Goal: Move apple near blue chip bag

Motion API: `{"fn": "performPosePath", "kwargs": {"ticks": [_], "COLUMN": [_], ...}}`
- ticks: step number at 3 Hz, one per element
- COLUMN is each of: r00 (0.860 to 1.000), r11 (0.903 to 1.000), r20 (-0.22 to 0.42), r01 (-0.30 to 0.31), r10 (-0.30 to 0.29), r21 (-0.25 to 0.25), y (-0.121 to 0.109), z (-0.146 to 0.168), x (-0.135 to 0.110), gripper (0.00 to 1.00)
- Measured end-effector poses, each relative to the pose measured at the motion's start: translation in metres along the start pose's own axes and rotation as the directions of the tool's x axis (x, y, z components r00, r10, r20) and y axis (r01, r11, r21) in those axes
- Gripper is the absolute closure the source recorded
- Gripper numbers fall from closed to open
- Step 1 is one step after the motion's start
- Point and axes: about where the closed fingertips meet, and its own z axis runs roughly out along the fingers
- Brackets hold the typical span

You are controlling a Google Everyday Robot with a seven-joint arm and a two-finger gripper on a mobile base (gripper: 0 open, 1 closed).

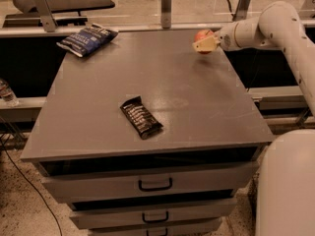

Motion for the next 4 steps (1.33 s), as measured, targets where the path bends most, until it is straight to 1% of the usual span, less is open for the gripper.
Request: {"fn": "performPosePath", "kwargs": {"ticks": [1, 2, 3, 4], "r00": [0.999, 0.988, 0.970, 0.956], "r11": [0.9952, 0.9614, 0.9138, 0.8924], "r20": [0.041, 0.108, 0.161, 0.195], "r01": [0.033, 0.133, 0.229, 0.277], "r10": [-0.030, -0.109, -0.184, -0.219], "r21": [-0.091, -0.241, -0.335, -0.356], "y": [0.047, 0.139, 0.223, 0.271], "z": [0.016, 0.039, 0.062, 0.096], "x": [-0.021, -0.058, -0.087, -0.112], "gripper": [1.00, 1.00, 1.00, 1.00]}}
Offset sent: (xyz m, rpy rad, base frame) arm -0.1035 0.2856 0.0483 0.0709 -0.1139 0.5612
